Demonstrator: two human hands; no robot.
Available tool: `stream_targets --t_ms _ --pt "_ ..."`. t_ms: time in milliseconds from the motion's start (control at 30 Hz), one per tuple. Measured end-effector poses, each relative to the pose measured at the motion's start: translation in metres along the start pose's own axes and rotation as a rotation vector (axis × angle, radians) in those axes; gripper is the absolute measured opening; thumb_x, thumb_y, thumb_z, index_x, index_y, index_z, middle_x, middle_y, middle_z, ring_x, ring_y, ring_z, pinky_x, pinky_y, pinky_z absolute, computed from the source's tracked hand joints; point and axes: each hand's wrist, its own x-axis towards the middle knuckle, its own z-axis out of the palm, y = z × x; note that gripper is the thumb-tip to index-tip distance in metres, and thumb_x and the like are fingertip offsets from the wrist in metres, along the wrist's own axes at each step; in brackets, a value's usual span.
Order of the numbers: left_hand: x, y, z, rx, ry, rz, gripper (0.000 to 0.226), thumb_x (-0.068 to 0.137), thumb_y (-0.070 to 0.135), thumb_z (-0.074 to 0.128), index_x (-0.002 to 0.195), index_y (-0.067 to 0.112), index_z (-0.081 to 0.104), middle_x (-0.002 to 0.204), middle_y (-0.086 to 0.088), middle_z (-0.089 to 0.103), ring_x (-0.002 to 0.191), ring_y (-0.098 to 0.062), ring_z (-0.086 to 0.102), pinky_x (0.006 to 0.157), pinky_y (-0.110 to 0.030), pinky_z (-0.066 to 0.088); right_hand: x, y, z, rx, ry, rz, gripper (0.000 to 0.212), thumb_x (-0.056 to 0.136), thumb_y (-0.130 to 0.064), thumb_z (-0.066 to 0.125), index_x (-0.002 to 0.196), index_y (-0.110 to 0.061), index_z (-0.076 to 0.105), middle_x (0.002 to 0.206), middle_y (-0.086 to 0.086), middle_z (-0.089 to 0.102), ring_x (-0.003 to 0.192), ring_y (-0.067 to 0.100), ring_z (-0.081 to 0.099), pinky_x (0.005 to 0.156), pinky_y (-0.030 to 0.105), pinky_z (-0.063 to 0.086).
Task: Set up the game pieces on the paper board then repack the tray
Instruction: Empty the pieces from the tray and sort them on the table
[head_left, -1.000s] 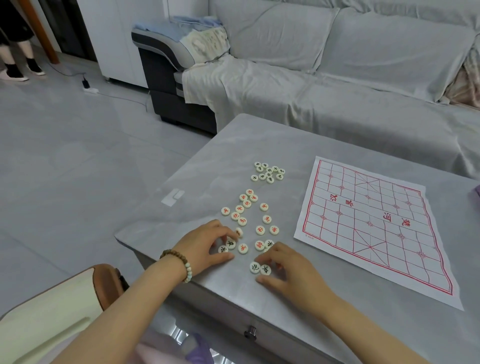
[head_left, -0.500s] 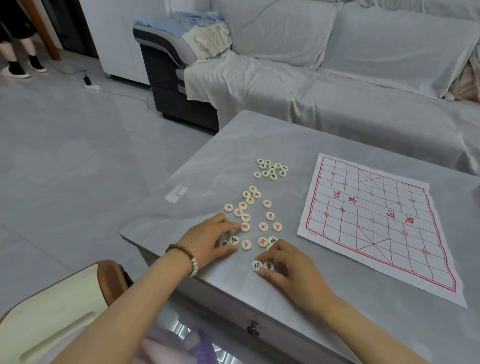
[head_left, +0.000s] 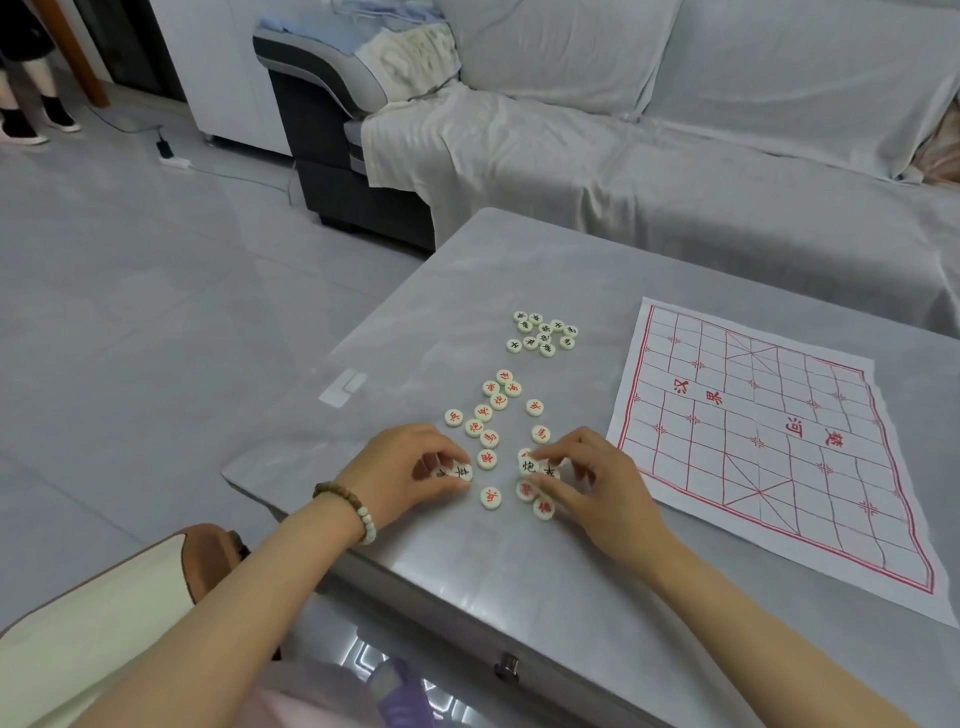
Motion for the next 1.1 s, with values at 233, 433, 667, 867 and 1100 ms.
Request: stream_targets --t_ms 233,433,667,867,1100 --pt "0.083 -0.009 -0.036 -0.152 0.215 -0.063 0.013 0.076 0.023 0.074 0.089 0.023 0.069 0.083 0.005 0.062 0.073 -0.007 0.056 0.064 -0.006 0.043 0.084 0.025 -0.025 -0.067 0.126 0.129 0.019 0.080 -0.036 0.069 0.099 -0.030 0.068 0.089 -0.009 0.058 0.069 0.004 0.049 0.062 0.012 0.036" --pt "0.163 -0.014 -0.023 -0.045 0.041 -0.070 0.019 0.077 0.026 0.073 0.095 0.019 0.071 0.084 0.002 0.065 0.074 -0.008 0.057 0.067 -0.010 0.045 0.141 0.046 -0.014 -0.135 0.070 0.221 0.021 0.081 -0.037 0.070 0.096 -0.023 0.071 0.084 -0.014 0.057 0.068 0.000 0.048 0.061 0.009 0.033" --pt "0.195 -0.018 -0.006 0.061 0.017 -0.011 0.027 0.078 0.035 0.071 0.101 0.021 0.069 0.084 0.006 0.061 0.075 -0.008 0.056 0.072 -0.019 0.044 0.159 0.063 -0.001 -0.113 0.098 0.216 0.023 0.079 -0.038 0.071 0.097 -0.023 0.071 0.090 -0.005 0.060 0.072 0.004 0.049 0.068 0.018 0.036" --pt "0.188 -0.017 -0.010 0.102 0.040 -0.025 0.026 0.081 0.032 0.069 0.103 0.019 0.069 0.086 0.006 0.056 0.076 -0.008 0.053 0.077 -0.023 0.046 0.143 0.052 -0.011 -0.102 0.096 0.169 0.026 0.083 -0.033 0.067 0.108 -0.024 0.063 0.104 -0.006 0.053 0.072 0.001 0.047 0.068 0.016 0.035" --pt "0.173 -0.024 -0.007 0.066 0.114 -0.157 0.024 0.083 0.026 0.067 0.106 0.017 0.068 0.095 -0.002 0.062 0.082 -0.012 0.053 0.081 -0.023 0.044 0.094 0.034 -0.029 -0.091 0.043 0.136 0.020 0.084 -0.031 0.066 0.104 -0.030 0.062 0.105 -0.013 0.050 0.083 0.001 0.051 0.068 0.007 0.037"
